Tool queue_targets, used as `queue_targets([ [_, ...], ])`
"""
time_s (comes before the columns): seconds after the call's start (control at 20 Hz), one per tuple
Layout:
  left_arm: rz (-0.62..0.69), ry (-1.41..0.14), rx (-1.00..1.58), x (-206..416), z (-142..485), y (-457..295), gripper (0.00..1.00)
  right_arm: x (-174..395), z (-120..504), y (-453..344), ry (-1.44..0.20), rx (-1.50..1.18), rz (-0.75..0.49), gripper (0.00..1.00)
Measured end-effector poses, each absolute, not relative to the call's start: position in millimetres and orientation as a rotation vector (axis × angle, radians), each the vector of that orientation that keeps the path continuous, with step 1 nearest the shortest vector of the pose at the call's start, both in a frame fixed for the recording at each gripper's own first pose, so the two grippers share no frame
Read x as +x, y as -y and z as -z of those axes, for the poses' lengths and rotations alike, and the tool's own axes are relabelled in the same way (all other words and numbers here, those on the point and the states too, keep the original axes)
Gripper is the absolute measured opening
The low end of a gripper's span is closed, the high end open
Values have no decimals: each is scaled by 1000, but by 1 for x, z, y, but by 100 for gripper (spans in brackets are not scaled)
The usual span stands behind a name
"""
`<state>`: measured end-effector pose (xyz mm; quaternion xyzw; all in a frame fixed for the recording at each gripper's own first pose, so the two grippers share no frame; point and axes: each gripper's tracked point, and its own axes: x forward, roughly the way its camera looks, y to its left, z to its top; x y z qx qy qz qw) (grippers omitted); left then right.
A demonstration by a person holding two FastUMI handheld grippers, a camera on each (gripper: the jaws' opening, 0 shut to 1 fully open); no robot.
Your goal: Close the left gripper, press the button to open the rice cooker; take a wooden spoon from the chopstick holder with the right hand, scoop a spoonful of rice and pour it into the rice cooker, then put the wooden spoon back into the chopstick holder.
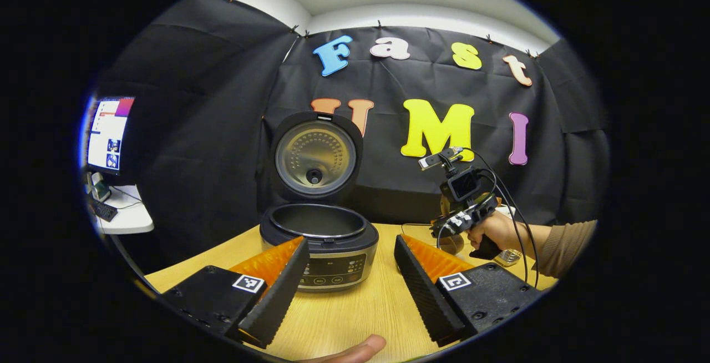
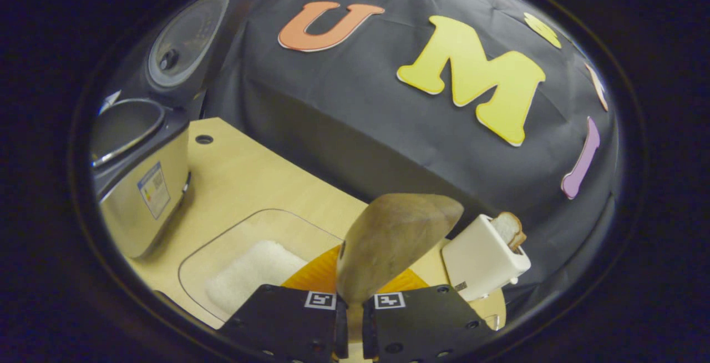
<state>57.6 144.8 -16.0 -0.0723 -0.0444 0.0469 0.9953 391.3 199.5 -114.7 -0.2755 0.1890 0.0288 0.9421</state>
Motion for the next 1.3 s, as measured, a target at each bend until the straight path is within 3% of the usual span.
queue_targets([
  [0.3,-88,78,-161,61,19,-145,98,384,148,-198,-501,-622,-44,10],
  [0.95,-111,110,-154,53,14,-162,98,371,152,-235,-587,-103,5,11],
  [1.3,-121,99,-184,55,18,-172,98,371,157,-240,-642,425,-31,11],
])
